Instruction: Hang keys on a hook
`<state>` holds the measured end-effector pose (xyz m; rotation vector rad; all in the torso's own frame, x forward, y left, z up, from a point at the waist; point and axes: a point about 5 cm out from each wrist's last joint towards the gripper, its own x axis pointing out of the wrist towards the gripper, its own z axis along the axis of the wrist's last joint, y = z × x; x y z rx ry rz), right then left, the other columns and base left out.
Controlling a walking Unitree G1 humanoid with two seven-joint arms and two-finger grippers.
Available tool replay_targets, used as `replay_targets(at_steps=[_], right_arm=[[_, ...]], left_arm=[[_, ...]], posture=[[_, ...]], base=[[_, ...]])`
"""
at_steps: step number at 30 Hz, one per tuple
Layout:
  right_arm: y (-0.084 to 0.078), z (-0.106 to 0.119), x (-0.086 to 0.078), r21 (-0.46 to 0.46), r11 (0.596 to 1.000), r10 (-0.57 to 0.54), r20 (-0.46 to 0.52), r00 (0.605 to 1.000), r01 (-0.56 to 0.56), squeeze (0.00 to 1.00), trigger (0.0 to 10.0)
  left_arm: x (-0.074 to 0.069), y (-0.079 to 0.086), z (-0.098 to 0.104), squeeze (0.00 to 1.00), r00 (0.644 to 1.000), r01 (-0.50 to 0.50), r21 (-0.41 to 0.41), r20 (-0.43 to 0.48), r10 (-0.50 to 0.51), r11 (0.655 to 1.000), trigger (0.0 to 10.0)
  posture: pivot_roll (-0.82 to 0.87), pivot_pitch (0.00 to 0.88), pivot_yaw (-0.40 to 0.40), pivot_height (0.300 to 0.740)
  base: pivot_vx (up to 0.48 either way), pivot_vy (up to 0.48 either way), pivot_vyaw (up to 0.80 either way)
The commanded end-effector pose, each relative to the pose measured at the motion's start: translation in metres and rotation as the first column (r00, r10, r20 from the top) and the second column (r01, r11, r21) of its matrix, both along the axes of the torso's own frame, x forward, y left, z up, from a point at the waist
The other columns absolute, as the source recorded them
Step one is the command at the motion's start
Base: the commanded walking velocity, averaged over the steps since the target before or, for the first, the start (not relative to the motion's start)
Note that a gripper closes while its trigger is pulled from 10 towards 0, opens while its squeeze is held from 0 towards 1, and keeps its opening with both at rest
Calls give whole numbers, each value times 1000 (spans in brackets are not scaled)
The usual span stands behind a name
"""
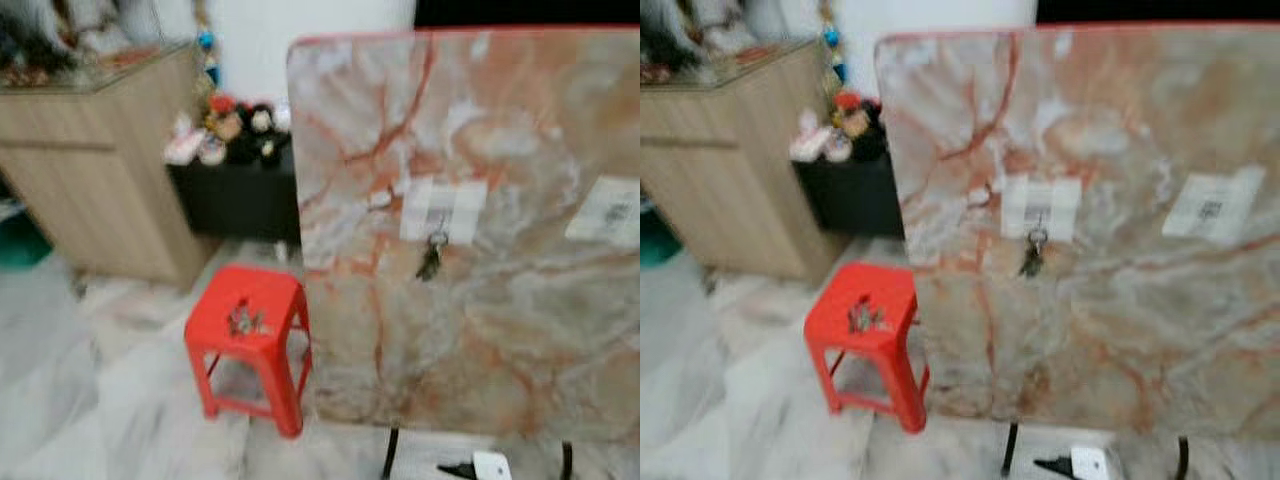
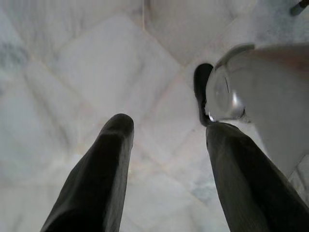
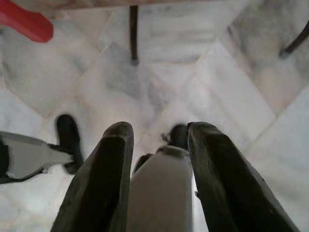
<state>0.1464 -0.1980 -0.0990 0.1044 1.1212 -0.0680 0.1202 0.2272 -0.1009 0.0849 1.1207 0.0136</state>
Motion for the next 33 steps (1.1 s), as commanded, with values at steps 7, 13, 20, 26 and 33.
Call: replay_targets(at_steps=[7, 13, 20, 26, 33], right_arm=[[6, 1, 4, 13, 1000, 4, 11, 1000, -5, 0, 10000], [5, 1, 5, 14, 1000, 4, 14, 1000, -4, 0, 10000], [5, 1, 6, 17, 1000, -3, 18, 1000, 2, 0, 10000], [5, 2, 6, 16, 1000, -6, 20, 1000, 6, 0, 10000], [5, 2, 6, 18, 1000, -5, 22, 1000, 5, 0, 10000]], left_arm=[[2, 3, 1, 0, 1000, 22, 17, -3, -22, 1000, 10000], [2, 3, 1, 0, 1000, 21, 16, -1, -21, 1000, 10000], [3, 3, 1, 0, 1000, 15, 15, 2, -15, 1000, 10000], [3, 3, 1, 0, 1000, 9, 14, 2, -9, 1000, 10000], [3, 2, 1, 0, 1000, 9, 13, 2, -9, 1000, 10000]], posture=[[12, 0, 28, 740], [17, 0, 26, 740], [19, 0, 24, 740], [18, 0, 22, 740], [20, 0, 19, 740]], base=[[0, 467, 0], [0, 467, 0], [0, 465, 0], [0, 465, 0], [0, 465, 0]])
